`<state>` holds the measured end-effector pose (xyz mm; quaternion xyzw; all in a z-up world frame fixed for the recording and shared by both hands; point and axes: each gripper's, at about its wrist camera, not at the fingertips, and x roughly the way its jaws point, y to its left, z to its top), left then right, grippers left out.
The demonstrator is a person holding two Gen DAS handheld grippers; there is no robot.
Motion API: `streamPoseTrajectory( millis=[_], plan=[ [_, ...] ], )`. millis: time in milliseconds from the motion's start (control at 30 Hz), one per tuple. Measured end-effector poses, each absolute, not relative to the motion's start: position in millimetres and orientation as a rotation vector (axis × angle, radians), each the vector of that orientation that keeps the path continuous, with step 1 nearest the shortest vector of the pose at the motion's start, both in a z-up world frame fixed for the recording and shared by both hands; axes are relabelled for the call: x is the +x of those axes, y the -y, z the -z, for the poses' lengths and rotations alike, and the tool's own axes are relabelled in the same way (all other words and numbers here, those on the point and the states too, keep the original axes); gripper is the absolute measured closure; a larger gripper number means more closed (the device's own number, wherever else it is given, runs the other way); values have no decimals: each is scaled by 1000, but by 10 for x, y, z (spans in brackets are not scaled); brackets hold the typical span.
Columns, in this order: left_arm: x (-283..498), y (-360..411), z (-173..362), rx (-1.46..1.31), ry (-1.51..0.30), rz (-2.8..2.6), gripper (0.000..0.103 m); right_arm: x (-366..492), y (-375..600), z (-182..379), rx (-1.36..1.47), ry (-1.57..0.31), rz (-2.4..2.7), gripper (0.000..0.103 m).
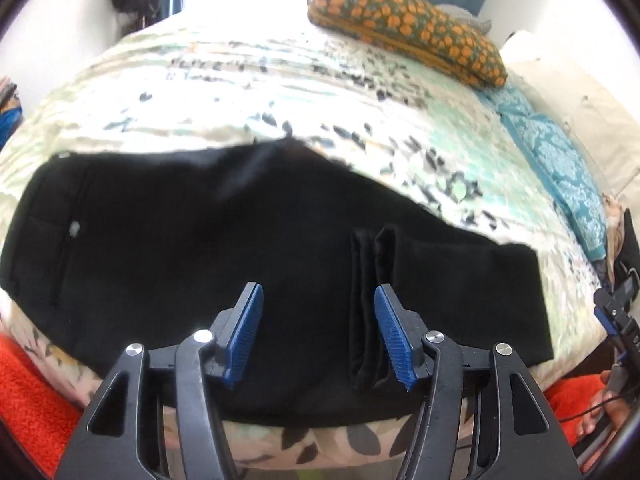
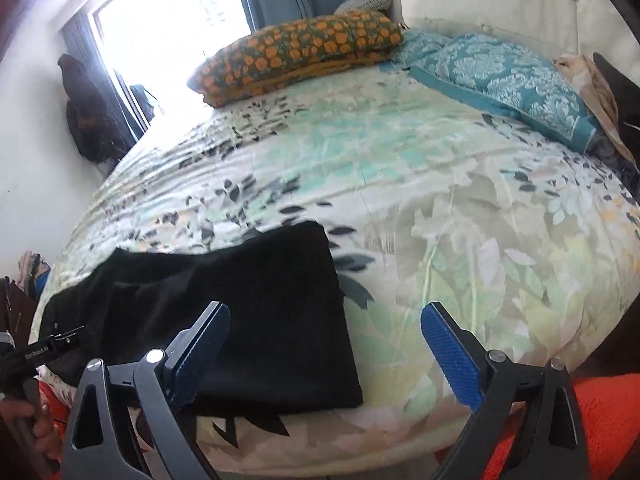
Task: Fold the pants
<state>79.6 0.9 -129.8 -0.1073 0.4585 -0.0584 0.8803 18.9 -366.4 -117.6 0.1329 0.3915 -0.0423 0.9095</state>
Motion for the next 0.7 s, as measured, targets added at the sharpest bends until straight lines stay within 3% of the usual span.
streamPoseTrajectory(
  millis=[67, 133, 233, 300, 367, 400, 700],
  plan=[
    [838, 144, 1166, -239, -899, 224, 40, 416, 3662, 1077, 300, -800, 13, 8],
    [913, 428, 1184, -204, -909, 334, 39, 923, 3570, 1148, 350, -890, -122, 26],
    [1049, 808, 1466, -94, -967, 408, 39, 1214, 3503, 1343, 379, -972, -183, 44],
    [1170, 883, 1769, -36, -1043, 356, 40, 1457, 3453, 1594, 366, -1079, -194, 44],
    [1242, 829, 1995, -46, -1090, 335, 49, 1618, 3403, 2015, 304, -1212, -182, 45],
    [1213, 808, 1971, -45, -1057, 346, 49, 1618, 3403, 2015, 304, -1212, -182, 48],
    [1072, 611, 1782, -104, -1078, 325, 43, 876, 3237, 1526, 241, -1061, -156, 46]
  ],
)
